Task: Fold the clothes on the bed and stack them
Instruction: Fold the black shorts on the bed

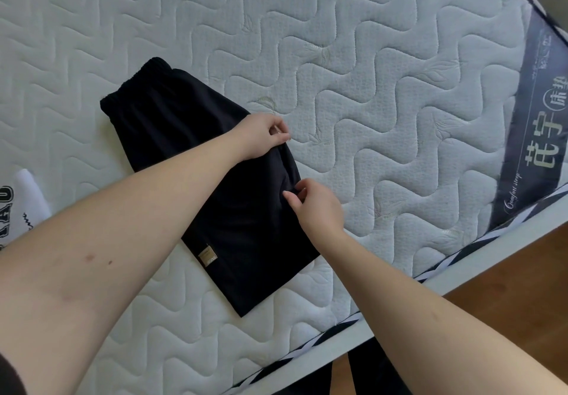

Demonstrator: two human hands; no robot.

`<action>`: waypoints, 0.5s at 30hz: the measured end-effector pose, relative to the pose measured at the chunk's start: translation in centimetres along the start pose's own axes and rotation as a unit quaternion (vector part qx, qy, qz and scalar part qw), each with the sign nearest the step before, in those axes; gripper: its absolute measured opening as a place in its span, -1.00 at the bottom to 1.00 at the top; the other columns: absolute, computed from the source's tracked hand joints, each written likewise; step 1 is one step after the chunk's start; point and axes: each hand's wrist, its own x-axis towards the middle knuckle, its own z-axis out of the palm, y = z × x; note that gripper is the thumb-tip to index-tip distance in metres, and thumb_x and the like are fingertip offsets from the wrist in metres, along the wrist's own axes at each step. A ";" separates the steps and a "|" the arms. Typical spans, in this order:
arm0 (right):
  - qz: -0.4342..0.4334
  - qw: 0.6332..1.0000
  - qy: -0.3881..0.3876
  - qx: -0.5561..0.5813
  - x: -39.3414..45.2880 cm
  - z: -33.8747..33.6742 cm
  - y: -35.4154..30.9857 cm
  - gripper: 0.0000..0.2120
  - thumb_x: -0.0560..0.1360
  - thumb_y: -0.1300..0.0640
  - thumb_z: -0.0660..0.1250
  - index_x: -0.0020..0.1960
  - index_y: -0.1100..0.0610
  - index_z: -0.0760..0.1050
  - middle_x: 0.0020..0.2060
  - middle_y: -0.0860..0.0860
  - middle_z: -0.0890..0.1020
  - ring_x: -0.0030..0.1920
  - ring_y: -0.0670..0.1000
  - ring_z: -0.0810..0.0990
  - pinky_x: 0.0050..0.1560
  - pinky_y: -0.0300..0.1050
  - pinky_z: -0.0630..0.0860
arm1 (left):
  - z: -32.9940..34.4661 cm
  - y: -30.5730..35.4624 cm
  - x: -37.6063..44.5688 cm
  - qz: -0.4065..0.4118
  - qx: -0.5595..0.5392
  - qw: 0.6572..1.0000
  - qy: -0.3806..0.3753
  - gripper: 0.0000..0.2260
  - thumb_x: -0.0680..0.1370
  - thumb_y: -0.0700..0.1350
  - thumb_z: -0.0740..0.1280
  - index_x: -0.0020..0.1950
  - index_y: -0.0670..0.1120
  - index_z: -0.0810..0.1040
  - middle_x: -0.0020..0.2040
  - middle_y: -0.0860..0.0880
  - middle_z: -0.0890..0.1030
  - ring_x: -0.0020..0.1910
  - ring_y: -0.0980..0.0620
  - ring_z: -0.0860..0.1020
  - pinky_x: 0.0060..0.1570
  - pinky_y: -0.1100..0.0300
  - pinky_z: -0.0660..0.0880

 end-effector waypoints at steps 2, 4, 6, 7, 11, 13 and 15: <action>0.000 1.000 -0.005 -0.031 0.3 0.1 -0.5 -0.75 0.55 -0.10 0.29 0.12 0.03 0.53 -0.06 -0.04 0.63 -0.01 0.03 0.58 0.01 -0.02 0.50 | -0.2 0.0 -0.3 0.007 -0.050 0.999 -0.002 -0.98 0.57 -0.04 0.36 -0.02 0.06 0.57 -0.25 0.07 0.54 -0.29 0.14 0.47 -0.26 0.30 0.39; -0.003 0.998 -0.006 -0.058 0.6 0.1 -0.8 -0.84 0.57 0.05 0.25 0.04 0.07 0.55 -0.10 -0.01 0.63 -0.05 0.07 0.59 -0.07 -0.06 0.46 | -0.3 0.0 -0.7 0.024 -0.057 0.998 -0.008 -0.92 0.58 -0.09 0.34 -0.06 0.10 0.58 -0.21 0.06 0.58 -0.34 0.24 0.46 -0.29 0.39 0.37; 0.005 0.999 -0.006 -0.049 0.6 -0.1 -0.7 -0.84 0.57 0.13 0.20 0.02 0.10 0.55 -0.12 0.00 0.62 -0.08 0.07 0.57 -0.15 -0.08 0.40 | -0.4 0.0 -0.9 0.044 -0.038 0.998 -0.007 -0.82 0.58 -0.17 0.30 -0.12 0.09 0.61 -0.17 0.09 0.58 -0.32 0.32 0.46 -0.25 0.44 0.33; 0.011 0.999 -0.002 -0.030 0.7 -0.2 -0.5 -0.84 0.57 0.13 0.20 0.02 0.10 0.54 -0.14 -0.01 0.61 -0.10 0.07 0.57 -0.18 -0.09 0.38 | -0.5 0.0 -0.9 0.054 -0.014 0.998 -0.005 -0.78 0.58 -0.20 0.28 -0.14 0.08 0.63 -0.14 0.10 0.56 -0.25 0.31 0.46 -0.18 0.40 0.34; 0.001 0.997 0.033 0.063 0.7 -0.5 0.1 -0.89 0.58 0.07 0.21 -0.01 0.06 0.49 -0.13 -0.08 0.59 -0.12 -0.02 0.55 -0.21 -0.11 0.36 | -0.8 -0.1 -1.3 0.105 0.097 0.989 -0.025 -0.79 0.54 -0.27 0.30 -0.09 -0.03 0.70 0.06 0.03 0.49 -0.09 0.12 0.46 -0.05 0.32 0.31; -0.031 0.997 0.034 0.066 0.7 -0.2 -0.1 -0.86 0.58 0.02 0.24 0.04 0.06 0.50 -0.08 -0.07 0.56 -0.06 -0.03 0.53 -0.08 -0.09 0.44 | -0.5 -0.2 -1.6 0.114 0.140 0.983 -0.026 -0.86 0.51 -0.23 0.36 -0.02 -0.07 0.68 0.13 0.01 0.45 0.01 0.04 0.48 0.03 0.24 0.38; -0.046 0.998 0.030 0.034 1.0 0.3 -0.6 -0.78 0.58 -0.03 0.26 0.14 0.06 0.52 0.01 -0.02 0.54 0.03 0.00 0.50 0.07 -0.04 0.47 | 0.0 -0.4 -1.9 0.108 0.209 0.972 -0.009 -0.85 0.49 -0.12 0.41 0.05 -0.02 0.66 0.20 -0.01 0.40 0.16 0.00 0.41 0.13 0.11 0.40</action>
